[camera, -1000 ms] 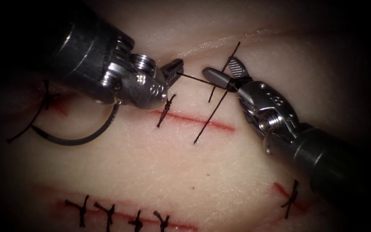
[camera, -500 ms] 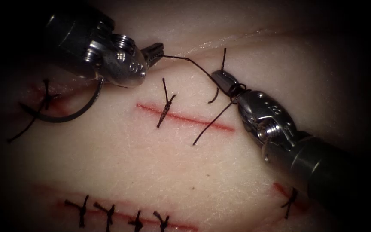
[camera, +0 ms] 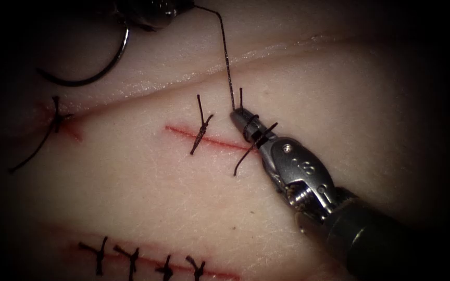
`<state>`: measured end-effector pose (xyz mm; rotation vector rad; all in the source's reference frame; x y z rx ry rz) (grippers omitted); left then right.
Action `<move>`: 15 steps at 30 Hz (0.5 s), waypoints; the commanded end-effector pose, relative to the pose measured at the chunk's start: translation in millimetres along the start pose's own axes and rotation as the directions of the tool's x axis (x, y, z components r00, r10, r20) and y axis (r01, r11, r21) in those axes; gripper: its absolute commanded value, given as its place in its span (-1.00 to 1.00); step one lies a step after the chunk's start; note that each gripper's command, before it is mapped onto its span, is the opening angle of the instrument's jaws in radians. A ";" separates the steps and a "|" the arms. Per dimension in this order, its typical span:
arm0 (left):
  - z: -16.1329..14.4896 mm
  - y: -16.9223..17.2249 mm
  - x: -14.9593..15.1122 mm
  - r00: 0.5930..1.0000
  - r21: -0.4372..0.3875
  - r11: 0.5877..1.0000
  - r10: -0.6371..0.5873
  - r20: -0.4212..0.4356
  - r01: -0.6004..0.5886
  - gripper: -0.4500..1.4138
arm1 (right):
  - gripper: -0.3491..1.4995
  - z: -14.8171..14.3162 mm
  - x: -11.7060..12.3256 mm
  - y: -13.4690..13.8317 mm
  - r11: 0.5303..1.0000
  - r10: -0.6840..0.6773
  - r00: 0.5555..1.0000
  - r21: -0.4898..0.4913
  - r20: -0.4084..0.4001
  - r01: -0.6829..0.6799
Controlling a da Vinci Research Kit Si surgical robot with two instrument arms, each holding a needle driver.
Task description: Wound Closure
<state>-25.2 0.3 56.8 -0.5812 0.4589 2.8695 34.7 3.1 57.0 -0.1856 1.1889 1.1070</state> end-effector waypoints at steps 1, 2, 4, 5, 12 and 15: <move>0.5 0.2 -0.1 1.000 0.010 1.000 -0.016 -0.004 0.016 -1.00 | -1.00 0.1 -1.4 -1.1 1.000 -0.008 1.000 0.003 -0.002 0.008; 0.7 -0.2 -0.2 1.000 0.012 1.000 -0.024 -0.008 0.024 -1.00 | -1.00 -0.3 -1.8 -1.4 1.000 -0.013 1.000 0.008 0.000 0.013; 0.8 -0.7 -0.3 0.999 0.020 0.999 -0.033 -0.010 0.033 -1.00 | -1.00 -0.6 -2.1 -1.6 1.000 -0.023 1.000 0.007 0.003 0.023; 1.0 -1.5 -0.4 0.999 0.028 0.999 -0.044 -0.015 0.044 -1.00 | -1.00 -1.4 -2.8 -2.1 1.000 -0.030 1.000 0.008 0.006 0.030; 1.5 -5.7 -0.4 0.996 0.066 0.994 -0.082 -0.048 0.085 -1.00 | -1.00 -3.8 -3.6 -3.9 0.999 -0.044 0.999 0.017 0.016 0.043; 1.6 -9.3 -0.5 0.990 0.133 0.983 -0.116 -0.079 0.126 -1.00 | -1.00 -4.3 -3.3 -4.2 0.998 -0.060 0.998 0.015 0.017 0.059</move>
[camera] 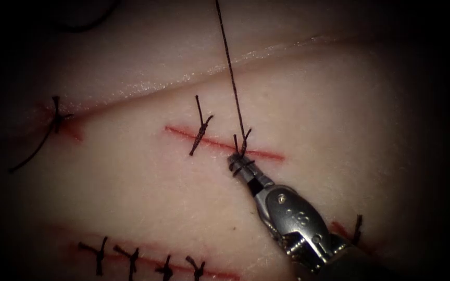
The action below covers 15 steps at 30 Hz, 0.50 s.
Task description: Wound Closure
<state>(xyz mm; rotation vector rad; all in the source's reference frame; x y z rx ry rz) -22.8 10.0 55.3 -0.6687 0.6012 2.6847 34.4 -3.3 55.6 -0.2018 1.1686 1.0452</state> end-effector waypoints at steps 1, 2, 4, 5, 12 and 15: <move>0.6 0.1 0.0 1.000 0.014 1.000 -0.006 -0.003 0.006 -1.00 | -1.00 0.6 -0.6 -0.7 1.000 0.002 1.000 0.002 0.002 -0.002; 0.6 0.1 0.0 1.000 0.014 1.000 -0.006 -0.003 0.006 -1.00 | -1.00 0.6 -0.6 -0.7 1.000 0.002 1.000 0.002 0.002 -0.002; 0.9 -1.7 0.1 1.000 0.051 0.998 -0.025 0.003 0.025 -1.00 | -1.00 0.5 -0.8 -0.6 1.000 0.000 1.000 0.005 0.003 0.000; 1.0 -2.2 0.1 1.000 0.062 0.998 -0.031 0.006 0.030 -1.00 | -1.00 0.3 -0.9 -0.6 1.000 -0.002 1.000 0.006 0.005 0.001; 2.1 -4.6 -0.3 0.999 0.087 0.995 -0.048 0.017 0.046 -1.00 | -1.00 -1.1 -2.3 -1.0 1.000 -0.018 1.000 0.021 0.022 0.018; 2.9 -5.4 -0.6 0.998 0.094 0.994 -0.051 0.023 0.049 -1.00 | -1.00 -1.4 -2.8 -1.3 0.999 -0.023 0.999 0.030 0.027 0.023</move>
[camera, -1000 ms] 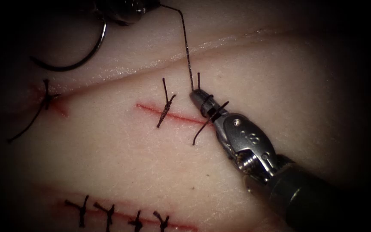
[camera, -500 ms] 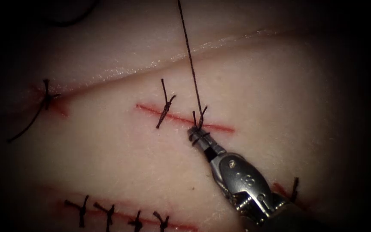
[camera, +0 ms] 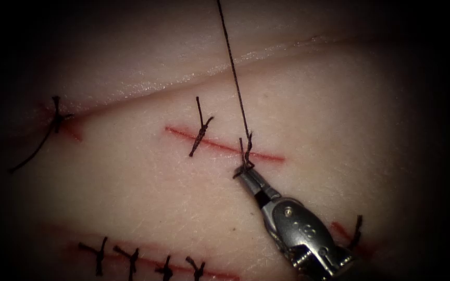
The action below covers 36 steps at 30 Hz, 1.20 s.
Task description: Wound Closure
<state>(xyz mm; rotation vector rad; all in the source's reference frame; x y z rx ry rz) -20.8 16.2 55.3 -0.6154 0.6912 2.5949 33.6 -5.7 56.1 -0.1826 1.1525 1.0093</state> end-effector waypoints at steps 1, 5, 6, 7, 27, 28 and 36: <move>0.9 0.6 -0.1 1.000 0.002 1.000 0.000 0.004 0.000 -1.00 | -1.00 0.4 -1.1 -1.0 1.000 -0.001 1.000 0.009 0.006 0.001; 2.6 -1.1 -0.5 1.000 0.014 1.000 -0.008 0.018 0.008 -1.00 | -1.00 -0.1 -1.5 -1.5 1.000 -0.006 1.000 0.025 0.010 0.006; 2.9 -1.4 -0.6 1.000 0.018 1.000 -0.011 0.017 0.010 -1.00 | -1.00 -0.2 -1.5 -1.6 0.999 -0.012 1.000 0.032 0.011 0.012; 3.1 -1.8 -0.7 1.000 0.022 1.000 -0.013 0.019 0.013 -1.00 | -1.00 -0.3 -1.4 -1.7 0.999 -0.012 1.000 0.039 0.010 0.012; 6.6 -7.7 -1.1 0.996 0.122 0.991 -0.069 0.054 0.062 -1.00 | -1.00 -1.1 -2.3 -3.4 0.840 -0.416 0.896 0.314 -0.154 0.443; 6.7 -7.7 -1.1 0.996 0.122 0.991 -0.068 0.053 0.062 -1.00 | -1.00 -1.1 -2.5 -3.4 0.819 -0.438 0.886 0.337 -0.153 0.464; 6.7 -7.6 -1.2 0.996 0.128 0.990 -0.063 0.063 0.054 -1.00 | -1.00 0.1 -2.6 -3.5 0.634 -0.577 0.801 0.531 -0.160 0.562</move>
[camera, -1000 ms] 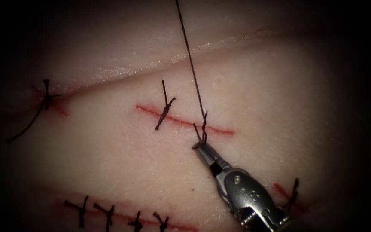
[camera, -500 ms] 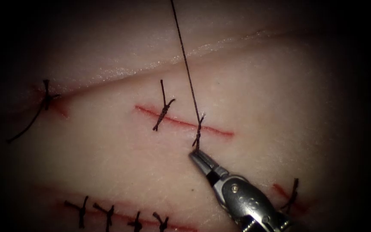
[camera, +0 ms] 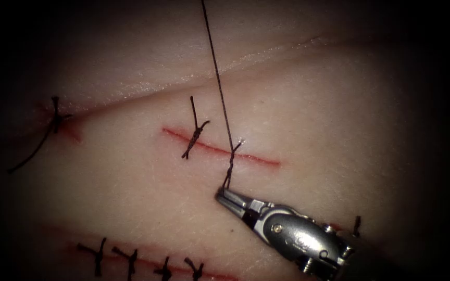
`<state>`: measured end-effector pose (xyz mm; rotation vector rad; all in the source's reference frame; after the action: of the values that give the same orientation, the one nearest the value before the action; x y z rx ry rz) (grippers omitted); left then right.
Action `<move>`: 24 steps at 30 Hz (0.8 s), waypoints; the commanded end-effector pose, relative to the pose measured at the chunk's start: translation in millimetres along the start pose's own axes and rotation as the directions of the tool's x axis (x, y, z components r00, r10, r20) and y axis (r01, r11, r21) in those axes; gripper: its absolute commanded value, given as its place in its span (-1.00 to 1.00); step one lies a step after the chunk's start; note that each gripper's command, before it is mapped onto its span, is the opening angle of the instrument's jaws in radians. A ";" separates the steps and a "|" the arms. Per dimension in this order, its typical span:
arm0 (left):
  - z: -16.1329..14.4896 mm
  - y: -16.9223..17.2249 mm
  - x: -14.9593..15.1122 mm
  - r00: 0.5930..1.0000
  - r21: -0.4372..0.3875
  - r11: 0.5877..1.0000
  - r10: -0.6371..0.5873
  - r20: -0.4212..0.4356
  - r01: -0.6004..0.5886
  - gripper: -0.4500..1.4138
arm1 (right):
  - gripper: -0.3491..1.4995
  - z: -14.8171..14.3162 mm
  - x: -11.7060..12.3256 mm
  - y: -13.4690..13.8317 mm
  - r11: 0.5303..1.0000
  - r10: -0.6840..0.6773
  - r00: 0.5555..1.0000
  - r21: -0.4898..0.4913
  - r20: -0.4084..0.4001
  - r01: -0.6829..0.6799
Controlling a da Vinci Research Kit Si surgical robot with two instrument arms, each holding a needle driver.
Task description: Wound Closure
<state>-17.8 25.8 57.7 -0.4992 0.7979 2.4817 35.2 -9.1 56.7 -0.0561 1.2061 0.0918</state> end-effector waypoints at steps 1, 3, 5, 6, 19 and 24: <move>0.5 0.6 0.1 1.000 -0.003 1.000 0.001 0.000 -0.001 -1.00 | -1.00 1.0 0.1 0.0 0.998 -0.053 0.998 0.046 0.020 0.052; 0.6 0.6 0.1 1.000 -0.003 1.000 0.006 -0.001 -0.006 -1.00 | -1.00 0.8 0.1 -0.1 0.990 -0.112 0.993 0.088 0.038 0.108; 0.7 0.5 0.1 1.000 -0.004 1.000 0.006 -0.001 -0.006 -1.00 | -1.00 0.3 0.1 -0.2 0.982 -0.153 0.988 0.115 0.038 0.147; 0.7 0.5 0.1 1.000 -0.005 1.000 0.006 -0.001 -0.006 -1.00 | -1.00 0.1 0.0 -0.2 0.978 -0.172 0.984 0.130 0.041 0.166; 1.1 -0.2 0.1 1.000 -0.008 1.000 0.012 -0.006 -0.013 -1.00 | -1.00 -1.3 -0.2 0.4 0.967 -0.223 0.974 0.131 0.037 0.217; 1.1 -0.3 0.0 1.000 -0.003 1.000 0.010 -0.004 -0.010 -1.00 | -1.00 -1.2 -0.5 -0.4 0.967 -0.227 0.973 0.128 0.037 0.221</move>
<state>-17.3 26.9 57.8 -0.5022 0.8011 2.4929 33.0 -9.2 56.1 -0.0845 1.1419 -0.1751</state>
